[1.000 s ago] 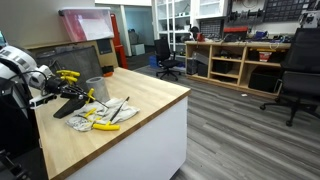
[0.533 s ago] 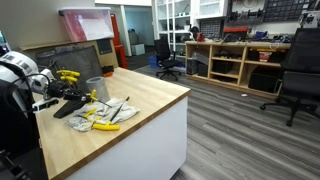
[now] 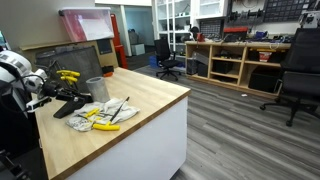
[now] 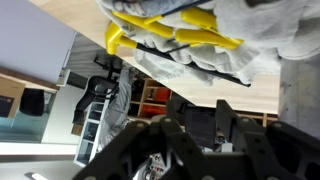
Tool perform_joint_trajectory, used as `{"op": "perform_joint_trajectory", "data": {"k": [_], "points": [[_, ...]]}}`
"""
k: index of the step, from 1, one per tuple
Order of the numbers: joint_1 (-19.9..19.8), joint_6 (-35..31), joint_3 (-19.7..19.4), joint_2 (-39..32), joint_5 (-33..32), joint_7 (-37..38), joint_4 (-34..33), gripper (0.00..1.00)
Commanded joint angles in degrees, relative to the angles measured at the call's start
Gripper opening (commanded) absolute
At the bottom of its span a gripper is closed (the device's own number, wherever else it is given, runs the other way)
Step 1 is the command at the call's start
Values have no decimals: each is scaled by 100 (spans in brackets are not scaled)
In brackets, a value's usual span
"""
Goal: Take the two yellow objects off of the stand
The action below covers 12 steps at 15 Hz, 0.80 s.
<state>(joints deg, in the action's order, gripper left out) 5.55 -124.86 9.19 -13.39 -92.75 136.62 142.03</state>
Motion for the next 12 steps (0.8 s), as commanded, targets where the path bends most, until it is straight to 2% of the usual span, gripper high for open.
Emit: {"op": "perform_joint_trajectory", "data": {"k": [1, 3, 4, 7, 9, 10, 12], "points": [[-100, -1067, 92, 975, 563, -41, 558, 80], [-75, -1804, 42, 1449, 1032, -242, 871, 95], [-59, -2164, -4, 1659, 1276, -344, 1016, 99], [-39, -3164, -209, 2003, 2084, -798, 1390, 100], [-122, -3576, -333, 1905, 2621, -1183, 1564, 100], [-132, -3708, -415, 1884, 2913, -1419, 1669, 75], [-194, -3900, -603, 1664, 3350, -1749, 1767, 66]]}}
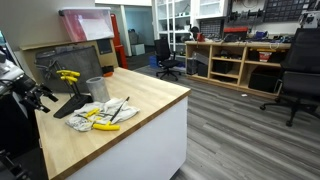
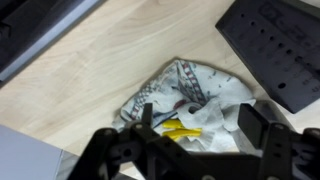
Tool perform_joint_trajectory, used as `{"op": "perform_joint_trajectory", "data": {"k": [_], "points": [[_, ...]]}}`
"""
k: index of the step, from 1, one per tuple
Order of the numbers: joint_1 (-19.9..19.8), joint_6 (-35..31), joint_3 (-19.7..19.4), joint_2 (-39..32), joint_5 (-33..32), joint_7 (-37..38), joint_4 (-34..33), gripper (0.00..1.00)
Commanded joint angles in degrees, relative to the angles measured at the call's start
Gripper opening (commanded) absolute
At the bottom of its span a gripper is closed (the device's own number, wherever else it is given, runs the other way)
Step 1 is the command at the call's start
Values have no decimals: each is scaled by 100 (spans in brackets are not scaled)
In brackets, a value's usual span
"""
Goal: Take the two yellow objects off of the stand
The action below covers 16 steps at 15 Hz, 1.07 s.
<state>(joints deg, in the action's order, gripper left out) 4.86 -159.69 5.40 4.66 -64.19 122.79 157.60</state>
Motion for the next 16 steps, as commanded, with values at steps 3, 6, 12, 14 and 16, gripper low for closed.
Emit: {"op": "perform_joint_trajectory", "data": {"k": [3, 6, 12, 14, 16], "points": [[-172, -479, -396, -396, 795, -486, 151, 42], [-112, -670, -381, -691, 1080, -550, -32, 19], [4, -928, -18, -1330, 2102, -867, -548, 0], [-38, -849, 44, -1497, 2307, -974, -760, 0], [-44, -767, 33, -1596, 2348, -996, -944, 0]]}}
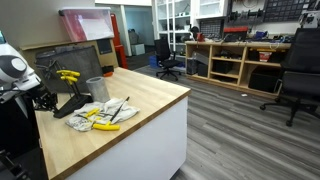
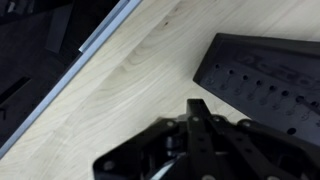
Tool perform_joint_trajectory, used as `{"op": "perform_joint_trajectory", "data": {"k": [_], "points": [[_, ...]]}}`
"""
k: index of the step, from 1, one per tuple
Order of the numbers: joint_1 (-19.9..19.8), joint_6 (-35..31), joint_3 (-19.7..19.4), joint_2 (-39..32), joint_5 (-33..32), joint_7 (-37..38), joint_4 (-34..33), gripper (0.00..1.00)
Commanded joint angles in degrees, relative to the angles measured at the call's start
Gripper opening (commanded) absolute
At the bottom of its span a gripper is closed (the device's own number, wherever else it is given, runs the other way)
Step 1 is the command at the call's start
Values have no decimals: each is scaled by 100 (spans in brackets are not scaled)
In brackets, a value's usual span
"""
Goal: Take the two yellow objects off of the stand
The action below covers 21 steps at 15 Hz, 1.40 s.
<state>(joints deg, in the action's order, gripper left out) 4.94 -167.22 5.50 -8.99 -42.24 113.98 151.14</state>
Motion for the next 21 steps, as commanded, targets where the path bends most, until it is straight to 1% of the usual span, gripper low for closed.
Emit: {"op": "perform_joint_trajectory", "data": {"k": [1, 4, 7, 12, 16, 21], "points": [[-31, 48, -14, -262, 95, -53, -392, 0], [-26, 67, -37, -411, 67, -42, -570, 0], [85, 194, -167, -542, -190, 125, -706, 0], [89, 286, -328, -803, -375, 145, -799, 0], [176, 204, -272, -1161, -332, 155, -969, 0], [504, 190, -186, -1451, -316, 241, -1335, 0]]}}
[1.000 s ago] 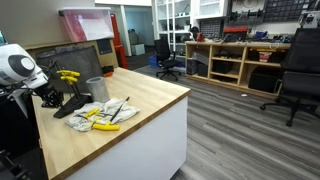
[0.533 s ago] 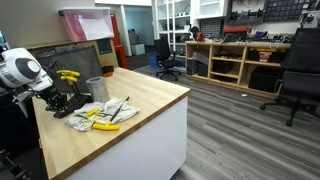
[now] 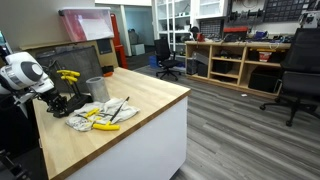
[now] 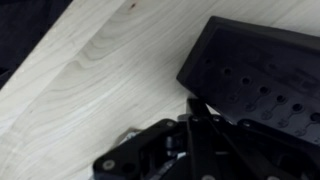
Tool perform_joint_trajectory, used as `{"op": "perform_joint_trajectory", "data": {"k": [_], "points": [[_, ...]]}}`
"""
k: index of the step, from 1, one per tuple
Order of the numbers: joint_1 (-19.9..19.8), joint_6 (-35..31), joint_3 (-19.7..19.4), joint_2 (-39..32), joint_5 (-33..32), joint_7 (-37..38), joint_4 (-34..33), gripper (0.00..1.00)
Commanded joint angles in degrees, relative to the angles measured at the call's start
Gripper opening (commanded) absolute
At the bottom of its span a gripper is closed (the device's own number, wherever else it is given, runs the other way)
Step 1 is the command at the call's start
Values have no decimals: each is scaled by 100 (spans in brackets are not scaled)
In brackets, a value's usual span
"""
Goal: Take the two yellow objects off of the stand
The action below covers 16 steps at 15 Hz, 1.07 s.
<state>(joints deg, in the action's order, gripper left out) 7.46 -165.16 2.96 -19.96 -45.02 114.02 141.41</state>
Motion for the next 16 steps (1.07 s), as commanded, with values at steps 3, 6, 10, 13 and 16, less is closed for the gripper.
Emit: {"op": "perform_joint_trajectory", "data": {"k": [3, 6, 10, 13, 16], "points": [[507, 39, 72, -442, -81, 272, -543, 0], [774, 83, 16, -534, -121, 274, -742, 0], [982, 178, -54, -329, -137, 302, -631, 0], [972, 225, -2, 105, -55, 237, -175, 0], [848, 233, 210, 687, 196, 64, 424, 0]]}}
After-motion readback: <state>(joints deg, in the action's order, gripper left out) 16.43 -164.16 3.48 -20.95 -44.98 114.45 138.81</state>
